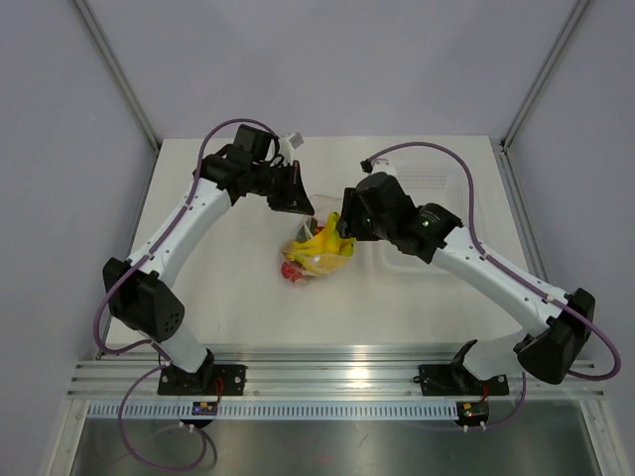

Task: Place the food in the zip-top bag and seal the zipper
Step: Adjust the zipper food storage bag at the center of the board.

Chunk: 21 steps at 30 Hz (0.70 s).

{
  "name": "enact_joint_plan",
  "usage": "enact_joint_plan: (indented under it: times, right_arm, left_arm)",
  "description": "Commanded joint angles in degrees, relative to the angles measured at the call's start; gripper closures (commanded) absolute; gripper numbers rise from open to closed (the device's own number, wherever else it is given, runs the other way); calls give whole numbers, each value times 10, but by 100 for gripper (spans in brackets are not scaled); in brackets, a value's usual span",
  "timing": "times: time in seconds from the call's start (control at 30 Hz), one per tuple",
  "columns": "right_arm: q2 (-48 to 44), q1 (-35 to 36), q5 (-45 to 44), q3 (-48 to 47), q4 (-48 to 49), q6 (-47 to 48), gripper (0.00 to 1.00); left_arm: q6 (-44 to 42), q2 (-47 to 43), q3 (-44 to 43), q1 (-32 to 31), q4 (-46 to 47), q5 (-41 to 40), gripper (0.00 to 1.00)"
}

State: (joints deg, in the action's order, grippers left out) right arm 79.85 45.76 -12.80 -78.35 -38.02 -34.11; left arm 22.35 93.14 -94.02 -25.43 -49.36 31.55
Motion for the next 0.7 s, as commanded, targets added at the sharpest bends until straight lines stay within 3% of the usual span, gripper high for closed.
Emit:
enact_joint_plan:
  times: [0.0,0.2,0.53,0.67]
  right_arm:
    - [-32,26,-59,-41,-28,75,41]
    - [-13,40,-54,-44,-23,99,46]
    - [-19,60,12,28,22,41,41]
    - [14,66,21,32,39,33,47]
  left_arm:
    - [8,-12,11,2,46,73,100]
    - [11,-16,27,7,62,86,100]
    - [9,-17,32,14,61,92,100]
    - [11,-18,31,14,63,96,100]
